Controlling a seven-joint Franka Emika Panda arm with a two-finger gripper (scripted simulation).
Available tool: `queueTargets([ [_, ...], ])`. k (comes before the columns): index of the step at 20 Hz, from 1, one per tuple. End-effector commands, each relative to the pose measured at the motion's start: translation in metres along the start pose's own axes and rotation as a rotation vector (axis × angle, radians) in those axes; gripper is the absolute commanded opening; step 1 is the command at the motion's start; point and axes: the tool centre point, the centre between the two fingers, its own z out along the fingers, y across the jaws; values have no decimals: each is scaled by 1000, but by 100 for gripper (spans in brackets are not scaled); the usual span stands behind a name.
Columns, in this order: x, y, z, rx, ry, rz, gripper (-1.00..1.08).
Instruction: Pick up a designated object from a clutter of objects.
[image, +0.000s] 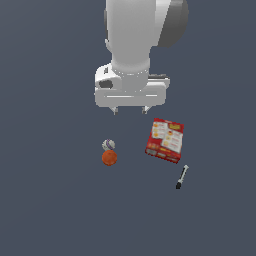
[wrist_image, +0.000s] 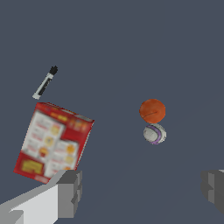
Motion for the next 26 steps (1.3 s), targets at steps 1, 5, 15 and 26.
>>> queueTargets([
  [1, 0, 0, 0, 0, 0, 0, 100],
  [5, 2, -4, -3, -4, 6, -19, 100],
  [15, 7, -13, -9, -13, 21, -66, 100],
  [26, 28, -30, 7, -15, 24, -3, 100],
])
